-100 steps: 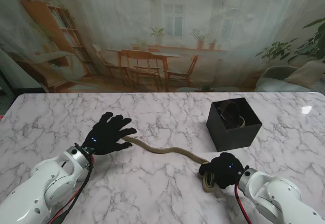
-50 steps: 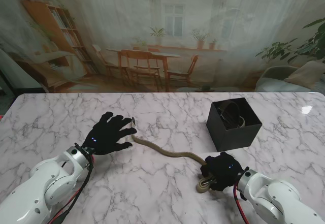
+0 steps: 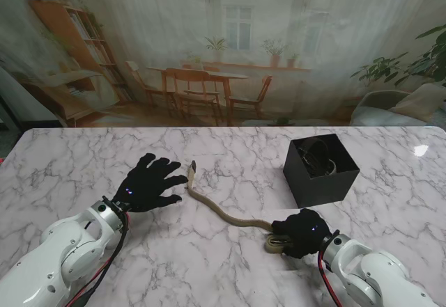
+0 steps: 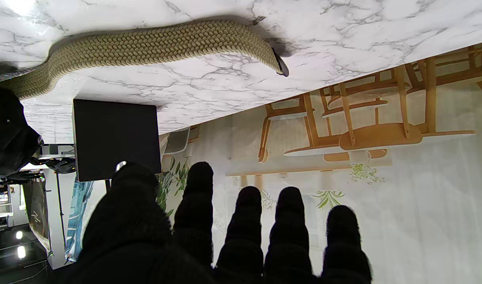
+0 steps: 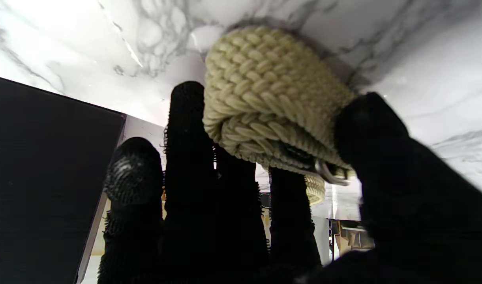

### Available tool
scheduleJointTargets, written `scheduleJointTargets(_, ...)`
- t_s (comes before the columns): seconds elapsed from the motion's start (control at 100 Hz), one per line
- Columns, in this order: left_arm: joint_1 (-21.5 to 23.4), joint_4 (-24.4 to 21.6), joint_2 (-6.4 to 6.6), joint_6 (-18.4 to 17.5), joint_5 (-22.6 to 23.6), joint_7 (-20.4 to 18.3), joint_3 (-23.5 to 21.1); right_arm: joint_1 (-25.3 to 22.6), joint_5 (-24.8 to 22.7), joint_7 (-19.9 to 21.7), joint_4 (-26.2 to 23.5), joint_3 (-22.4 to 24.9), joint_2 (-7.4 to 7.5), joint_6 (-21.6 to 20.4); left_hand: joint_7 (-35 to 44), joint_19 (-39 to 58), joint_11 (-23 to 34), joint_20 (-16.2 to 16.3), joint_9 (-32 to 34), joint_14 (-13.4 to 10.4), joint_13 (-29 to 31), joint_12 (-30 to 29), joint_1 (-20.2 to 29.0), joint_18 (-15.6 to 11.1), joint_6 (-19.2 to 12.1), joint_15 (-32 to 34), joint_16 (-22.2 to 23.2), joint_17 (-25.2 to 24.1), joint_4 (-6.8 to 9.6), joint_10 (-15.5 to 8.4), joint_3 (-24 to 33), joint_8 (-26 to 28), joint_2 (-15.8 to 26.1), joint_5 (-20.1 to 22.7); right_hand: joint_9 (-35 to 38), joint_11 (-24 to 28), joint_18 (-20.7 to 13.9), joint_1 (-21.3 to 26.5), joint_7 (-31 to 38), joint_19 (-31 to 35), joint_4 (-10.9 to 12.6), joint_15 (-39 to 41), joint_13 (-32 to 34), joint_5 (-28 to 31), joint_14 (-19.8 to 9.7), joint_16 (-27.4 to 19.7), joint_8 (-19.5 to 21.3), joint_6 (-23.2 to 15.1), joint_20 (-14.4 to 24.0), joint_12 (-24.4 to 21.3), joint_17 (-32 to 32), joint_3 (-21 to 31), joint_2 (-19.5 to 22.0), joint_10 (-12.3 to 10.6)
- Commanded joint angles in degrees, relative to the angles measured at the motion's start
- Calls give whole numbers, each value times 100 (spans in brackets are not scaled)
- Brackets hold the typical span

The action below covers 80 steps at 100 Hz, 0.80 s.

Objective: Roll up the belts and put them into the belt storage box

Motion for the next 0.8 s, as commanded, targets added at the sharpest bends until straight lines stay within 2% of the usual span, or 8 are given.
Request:
scheduleJointTargets(0.0, -9, 13, -11, -16, -5, -69, 18, 33, 41, -20, 82, -33, 2, 16, -47, -244, -61, 70, -75, 23, 48, 50, -18, 221, 86, -183, 17, -118, 16, 49, -149, 27, 260, -154, 813, 930, -20, 731, -1585, 403, 452, 812, 536, -824, -260, 349, -455, -298, 172, 335, 189, 921, 492, -587)
scheduleJointTargets(0.2, -3, 12, -10, -17, 7, -57, 11, 83, 166, -145, 180, -94, -19, 39, -45, -249, -56, 72, -66, 17, 58, 53, 8, 223, 86, -179, 19, -106, 13, 45, -152, 27, 257, -151, 1269, 1064, 244, 963, -1488, 792, 1046, 1909, 673, -1864, 17, 525, -1207, -2092, 161, 384, 746, 1079, 924, -240)
scheduleJointTargets(0.37, 1, 13, -12, -16, 2, -46, 5, 69, 319, -49, 144, -78, -40, 4, -47, -252, -54, 74, -70, 17, 56, 54, 15, 224, 84, -180, 19, -109, 13, 45, -151, 26, 261, -158, 1153, 1027, 502, 1361, -957, 759, 1041, 1917, 637, 2, 193, 206, -906, -2452, -2, 450, 699, 896, 1499, -43)
scheduleJointTargets(0.43, 0, 13, -11, -16, 4, -45, 5, 56, 367, -8, 109, -58, -48, -9, -46, -253, -51, 75, -68, 17, 60, 54, 19, 221, 79, -178, 19, -111, 13, 44, -151, 26, 259, -158, 1152, 925, 421, 1325, -825, 632, 1019, 1709, 627, 1042, 183, 133, -821, -1949, -39, 410, 606, 888, 1434, -77)
scheduleJointTargets(0.55, 0, 11, -12, -16, 1, -48, 7, 43, 377, 101, 54, -6, -43, -90, -42, -255, -50, 76, -67, 22, 56, 54, 24, 216, 86, -179, 19, -110, 13, 49, -151, 27, 262, -151, 1286, 137, -91, 1089, 84, 192, 268, 700, 614, 1197, -111, -22, -2272, -703, -42, -95, 472, 582, 539, -492)
scheduleJointTargets(0.64, -2, 11, -11, -8, 7, -45, 10, 17, 386, 275, -28, 49, -37, -147, -37, -248, -43, 79, -56, 20, 66, 57, 87, 222, 84, -174, 22, -94, 19, 44, -133, 28, 232, -141, 1155, -311, -335, -84, -310, -34, 359, 127, 502, 1334, -331, -92, -1335, 279, 28, -517, 401, 694, 301, -649)
scheduleJointTargets(0.7, -5, 12, -10, -5, 17, -42, 12, 19, 348, 295, -49, 74, -29, -196, -34, -245, -43, 80, -62, 19, 67, 57, 100, 221, 89, -172, 23, -97, 17, 39, -136, 29, 235, -140, 1023, -472, -397, -819, -1212, -84, 954, -87, 411, 1547, -412, -220, -403, 502, 50, -711, 371, 768, 379, -669)
scheduleJointTargets(0.79, -9, 15, -12, -1, 5, -49, 16, -17, 441, 657, -171, 160, -28, -267, -32, -240, -38, 81, -64, 18, 63, 58, 109, 219, 89, -170, 23, -101, 16, 40, -142, 28, 240, -143, 778, -663, -400, -1297, -1564, -231, 992, -350, 211, 1343, -396, -386, -188, 778, 20, -838, 176, 331, 478, -582)
